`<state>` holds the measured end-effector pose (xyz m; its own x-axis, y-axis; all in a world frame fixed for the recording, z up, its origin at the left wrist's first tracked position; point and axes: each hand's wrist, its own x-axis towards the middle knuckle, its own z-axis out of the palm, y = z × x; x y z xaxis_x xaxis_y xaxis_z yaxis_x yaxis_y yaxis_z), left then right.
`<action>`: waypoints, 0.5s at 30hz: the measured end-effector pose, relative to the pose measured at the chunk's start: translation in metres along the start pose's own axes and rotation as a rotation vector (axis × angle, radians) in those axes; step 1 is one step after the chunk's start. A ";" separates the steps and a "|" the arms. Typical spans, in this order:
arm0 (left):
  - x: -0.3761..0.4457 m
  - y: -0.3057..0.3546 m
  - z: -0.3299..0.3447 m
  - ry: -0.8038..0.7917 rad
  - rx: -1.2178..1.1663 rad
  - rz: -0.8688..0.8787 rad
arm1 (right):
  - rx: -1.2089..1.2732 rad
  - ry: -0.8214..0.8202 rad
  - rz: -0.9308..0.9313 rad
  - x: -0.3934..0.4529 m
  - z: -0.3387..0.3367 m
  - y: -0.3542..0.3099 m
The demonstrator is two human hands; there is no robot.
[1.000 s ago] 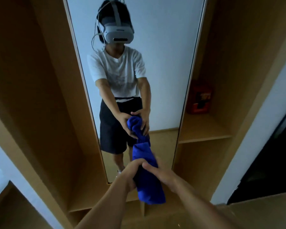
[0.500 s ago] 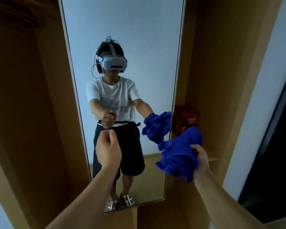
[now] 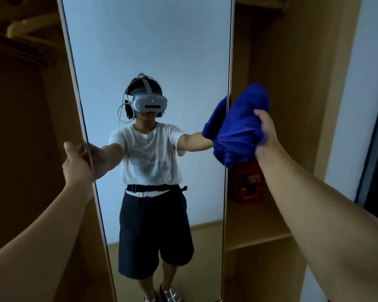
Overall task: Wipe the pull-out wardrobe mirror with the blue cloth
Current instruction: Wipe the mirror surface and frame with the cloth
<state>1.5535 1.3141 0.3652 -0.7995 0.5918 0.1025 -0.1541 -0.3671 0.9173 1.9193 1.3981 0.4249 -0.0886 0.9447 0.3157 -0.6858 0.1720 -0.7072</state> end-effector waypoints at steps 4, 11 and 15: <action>0.011 -0.005 0.017 0.003 0.037 -0.042 | -0.229 -0.054 0.126 0.020 0.005 0.011; 0.008 -0.016 0.025 0.089 0.050 0.126 | -0.519 -0.061 0.007 0.038 -0.011 0.038; 0.008 -0.018 0.029 0.138 0.036 0.157 | -0.477 -0.089 -0.124 0.040 -0.014 0.046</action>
<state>1.5667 1.3467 0.3606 -0.8843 0.4246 0.1942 -0.0023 -0.4197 0.9076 1.8948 1.4475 0.3963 -0.1029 0.8853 0.4536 -0.2900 0.4095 -0.8650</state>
